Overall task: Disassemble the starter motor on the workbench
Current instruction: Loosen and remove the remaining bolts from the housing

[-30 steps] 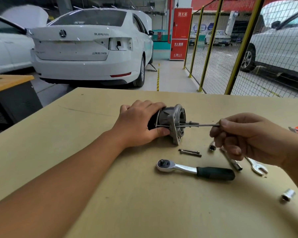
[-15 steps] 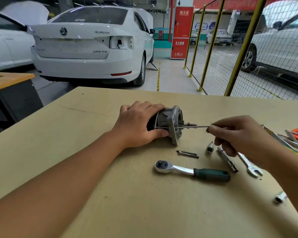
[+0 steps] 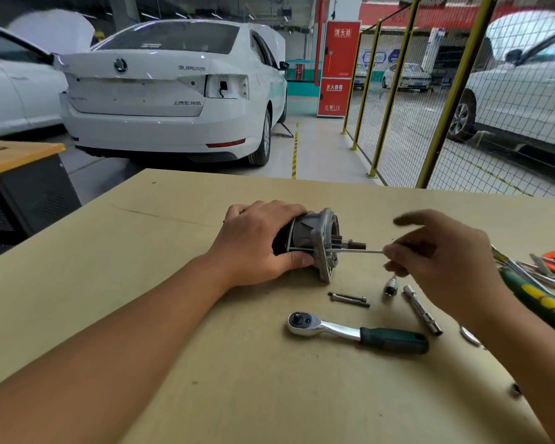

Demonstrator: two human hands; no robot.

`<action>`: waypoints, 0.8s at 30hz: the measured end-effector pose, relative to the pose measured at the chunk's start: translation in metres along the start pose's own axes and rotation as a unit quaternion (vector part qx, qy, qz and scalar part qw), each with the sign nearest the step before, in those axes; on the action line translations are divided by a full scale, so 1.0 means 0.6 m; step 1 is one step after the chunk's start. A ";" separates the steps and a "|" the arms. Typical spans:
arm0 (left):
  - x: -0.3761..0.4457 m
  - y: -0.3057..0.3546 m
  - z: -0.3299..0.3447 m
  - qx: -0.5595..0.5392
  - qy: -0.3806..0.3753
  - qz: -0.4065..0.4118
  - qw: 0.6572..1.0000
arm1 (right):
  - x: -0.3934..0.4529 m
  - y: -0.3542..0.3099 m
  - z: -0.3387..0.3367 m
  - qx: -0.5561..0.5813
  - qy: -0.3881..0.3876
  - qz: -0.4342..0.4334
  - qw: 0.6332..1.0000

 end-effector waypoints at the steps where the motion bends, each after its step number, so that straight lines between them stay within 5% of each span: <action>1: -0.001 0.000 0.000 -0.001 0.001 0.000 1.000 | 0.001 0.005 0.003 0.010 -0.009 0.021 1.000; 5: 0.000 -0.001 -0.001 -0.005 0.000 -0.001 1.000 | 0.001 0.028 0.016 0.163 -0.049 0.120 0.978; 10: -0.001 0.002 -0.002 0.009 -0.011 0.015 1.000 | -0.003 0.039 0.030 0.387 -0.048 0.207 0.897; 14: -0.002 0.005 -0.002 0.012 -0.014 0.017 1.000 | -0.008 0.032 0.032 0.344 -0.075 0.206 0.913; 17: -0.003 0.006 -0.003 0.011 -0.009 0.018 1.000 | -0.005 0.015 0.024 0.226 -0.083 0.148 0.959; 24: -0.005 0.007 -0.006 0.004 -0.010 0.017 1.000 | -0.004 -0.006 0.009 0.147 -0.084 0.009 0.986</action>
Point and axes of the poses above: each hand's wrist, its own x-axis towards the middle knuckle, its own z-axis out of the palm, y = z × x, the point moved 8 cm from there along x, towards the middle knuckle, and after that the axes turned 2 degrees about -y, right-handed, at the moved point
